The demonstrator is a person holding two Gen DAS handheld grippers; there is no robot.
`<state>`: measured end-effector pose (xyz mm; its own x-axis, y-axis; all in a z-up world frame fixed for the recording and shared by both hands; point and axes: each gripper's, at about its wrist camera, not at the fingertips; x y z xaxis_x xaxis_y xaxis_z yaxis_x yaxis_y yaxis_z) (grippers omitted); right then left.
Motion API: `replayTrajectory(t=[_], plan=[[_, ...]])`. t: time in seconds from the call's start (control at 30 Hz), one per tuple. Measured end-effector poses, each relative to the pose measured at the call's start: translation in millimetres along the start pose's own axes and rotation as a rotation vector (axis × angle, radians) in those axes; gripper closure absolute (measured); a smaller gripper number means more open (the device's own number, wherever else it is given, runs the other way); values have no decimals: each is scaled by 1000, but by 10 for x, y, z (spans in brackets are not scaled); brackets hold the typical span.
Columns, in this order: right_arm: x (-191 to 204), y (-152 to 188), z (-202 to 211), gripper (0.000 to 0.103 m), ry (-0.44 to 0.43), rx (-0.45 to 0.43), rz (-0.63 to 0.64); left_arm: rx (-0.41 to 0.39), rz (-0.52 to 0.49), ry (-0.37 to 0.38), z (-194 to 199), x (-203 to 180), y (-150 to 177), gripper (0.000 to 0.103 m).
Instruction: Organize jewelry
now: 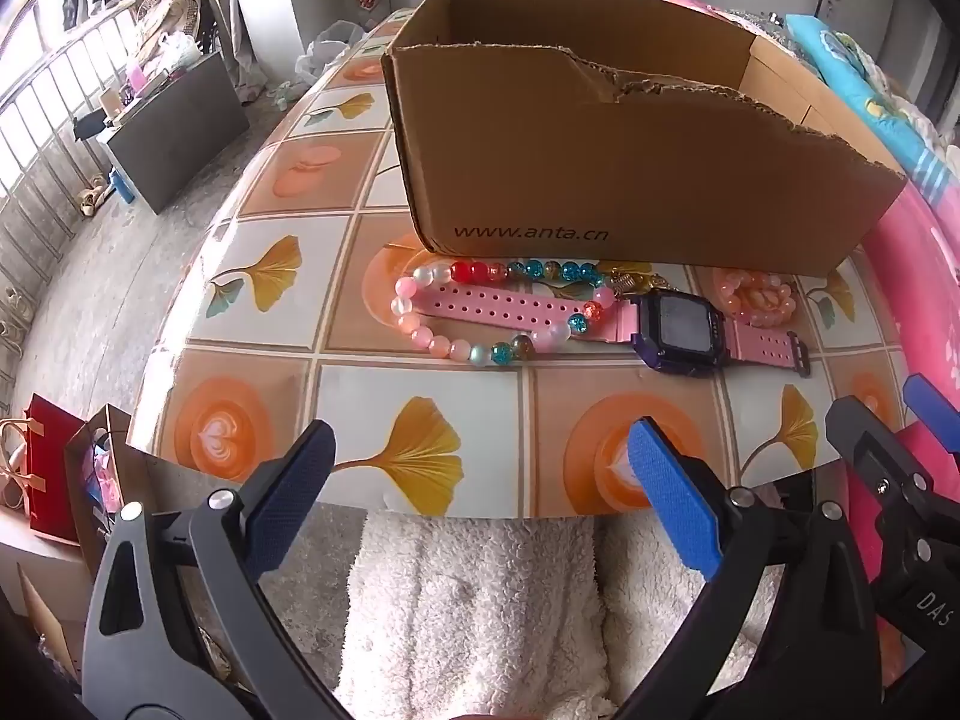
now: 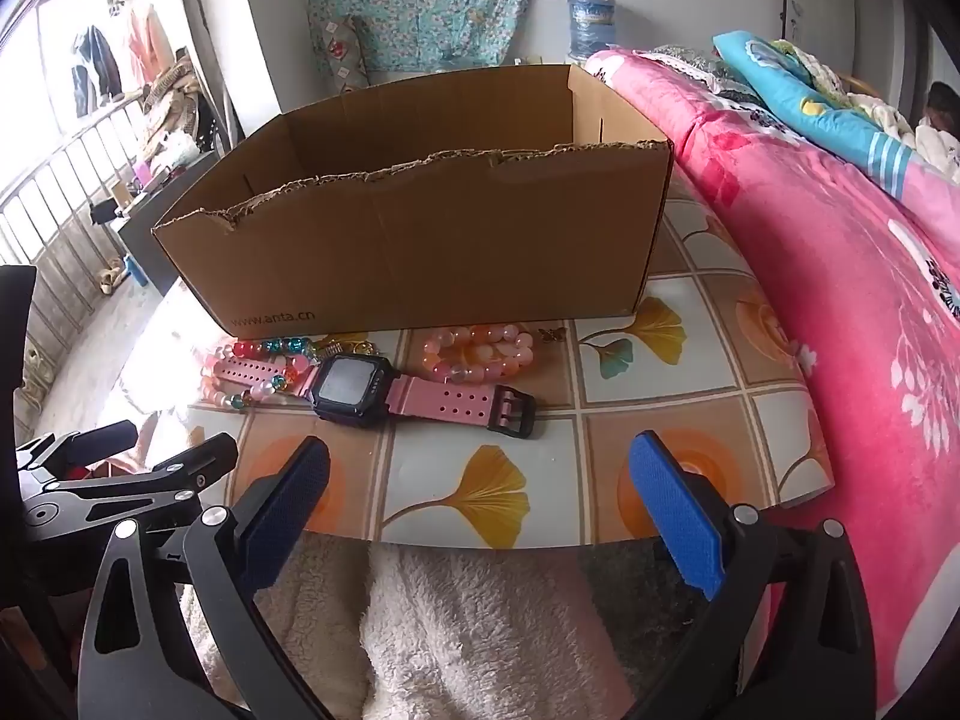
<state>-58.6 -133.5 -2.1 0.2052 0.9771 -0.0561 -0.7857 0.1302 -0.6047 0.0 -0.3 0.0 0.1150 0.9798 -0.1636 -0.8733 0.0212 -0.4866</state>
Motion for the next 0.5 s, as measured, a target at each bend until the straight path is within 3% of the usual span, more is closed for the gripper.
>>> replayTrajectory(t=[0.5], plan=[[-22, 21, -15, 5, -1, 3, -14, -1, 7, 8, -8, -35, -16, 9]])
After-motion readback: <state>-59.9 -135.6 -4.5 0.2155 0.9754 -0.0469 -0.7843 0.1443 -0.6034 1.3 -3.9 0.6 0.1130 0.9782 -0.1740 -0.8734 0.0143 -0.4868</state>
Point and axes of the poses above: each gripper's, at about its wrist camera, not at the fingertips, and z roughly against the way its jaws point, x to its left, y to its underside, and after that the axes turned 12 degrees about y, right-handed
